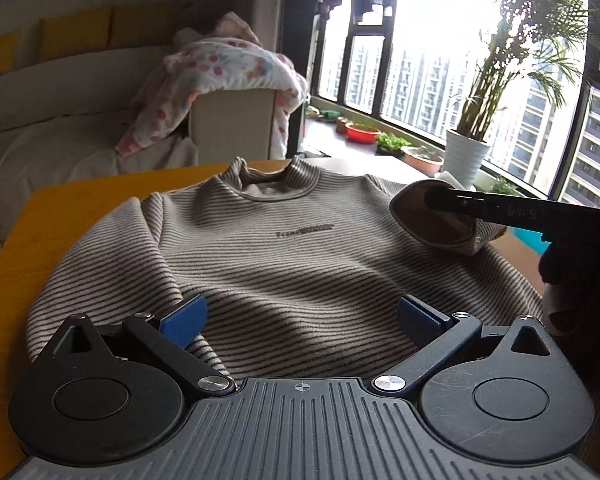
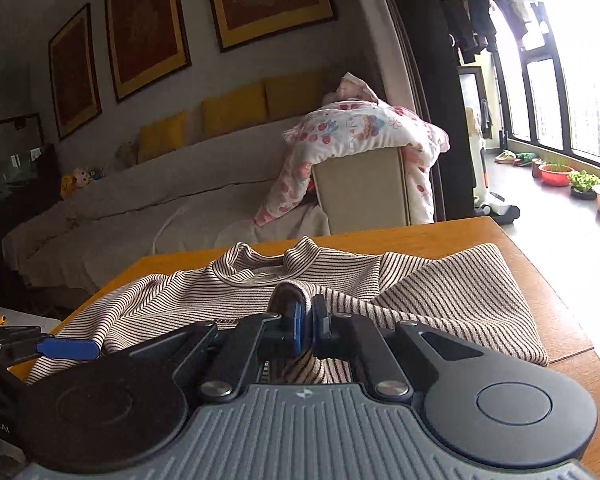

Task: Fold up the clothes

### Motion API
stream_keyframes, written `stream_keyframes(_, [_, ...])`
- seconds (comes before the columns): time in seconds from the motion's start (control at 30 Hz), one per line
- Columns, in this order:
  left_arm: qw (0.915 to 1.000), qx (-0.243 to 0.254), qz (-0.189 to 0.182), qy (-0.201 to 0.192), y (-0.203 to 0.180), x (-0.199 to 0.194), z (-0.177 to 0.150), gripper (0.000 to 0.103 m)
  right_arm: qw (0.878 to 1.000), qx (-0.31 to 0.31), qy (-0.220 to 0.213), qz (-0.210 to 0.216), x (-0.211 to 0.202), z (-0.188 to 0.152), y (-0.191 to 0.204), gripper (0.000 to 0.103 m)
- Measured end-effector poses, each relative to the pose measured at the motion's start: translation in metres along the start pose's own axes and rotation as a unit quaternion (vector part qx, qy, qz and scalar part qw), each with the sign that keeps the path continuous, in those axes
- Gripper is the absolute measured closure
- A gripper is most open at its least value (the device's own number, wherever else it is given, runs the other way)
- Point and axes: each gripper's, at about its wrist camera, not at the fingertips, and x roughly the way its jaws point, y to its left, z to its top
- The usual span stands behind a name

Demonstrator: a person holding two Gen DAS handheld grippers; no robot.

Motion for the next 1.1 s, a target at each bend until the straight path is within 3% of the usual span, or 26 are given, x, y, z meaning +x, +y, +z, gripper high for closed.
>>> stream_keyframes(0.1, [0.9997,0.020,-0.011,-0.003,0.004,-0.030,0.003,0.000,1.000,-0.009,0.020,-0.011,0.010,0.002,0.005,0.098])
stream_keyframes(0.2, [0.9971,0.076,-0.013,-0.002,0.003,-0.066,-0.001,0.000,0.998,0.032,0.027,-0.037,0.014,0.004,-0.008,0.098])
stream_keyframes(0.33, [0.9897,0.139,0.007,0.033,0.000,-0.089,-0.021,0.000,0.995,0.068,0.023,-0.072,0.013,0.002,-0.025,0.098])
stream_keyframes(0.4, [0.9853,0.162,0.027,0.048,-0.001,-0.092,-0.032,0.000,0.996,0.030,0.031,-0.076,0.006,0.003,-0.018,0.097])
stream_keyframes(0.43, [0.9839,0.167,0.037,0.052,-0.002,-0.094,-0.036,0.000,0.996,0.011,0.036,-0.078,0.002,0.003,-0.014,0.090])
stream_keyframes(0.5, [0.9838,0.167,0.040,0.052,-0.002,-0.102,-0.041,0.000,0.996,-0.048,0.038,-0.069,-0.016,0.003,-0.003,0.070])
stream_keyframes(0.53, [0.9845,0.164,0.033,0.053,-0.001,-0.106,-0.042,0.000,0.994,-0.088,0.036,-0.056,-0.032,0.002,0.005,0.052])
stream_keyframes(0.57, [0.9848,0.164,0.023,0.054,-0.001,-0.109,-0.043,0.000,0.990,-0.128,0.035,-0.039,-0.051,0.000,0.013,0.041])
stream_keyframes(0.67, [0.9812,0.184,0.010,0.059,-0.011,-0.116,-0.050,0.000,0.969,-0.242,0.047,0.010,-0.108,-0.010,0.033,0.039])
stream_keyframes(0.83, [0.9719,0.226,-0.012,0.063,-0.039,-0.116,-0.063,0.000,0.943,-0.302,0.111,0.084,-0.172,-0.035,0.052,0.039])
stream_keyframes(0.93, [0.9651,0.254,-0.021,0.063,-0.052,-0.121,-0.070,0.000,0.931,-0.335,0.131,0.067,-0.184,-0.054,0.054,0.039])
stream_keyframes(1.1, [0.9598,0.271,0.006,0.075,-0.050,-0.124,-0.082,0.000,0.932,-0.334,0.142,-0.016,-0.190,-0.071,0.031,0.039])
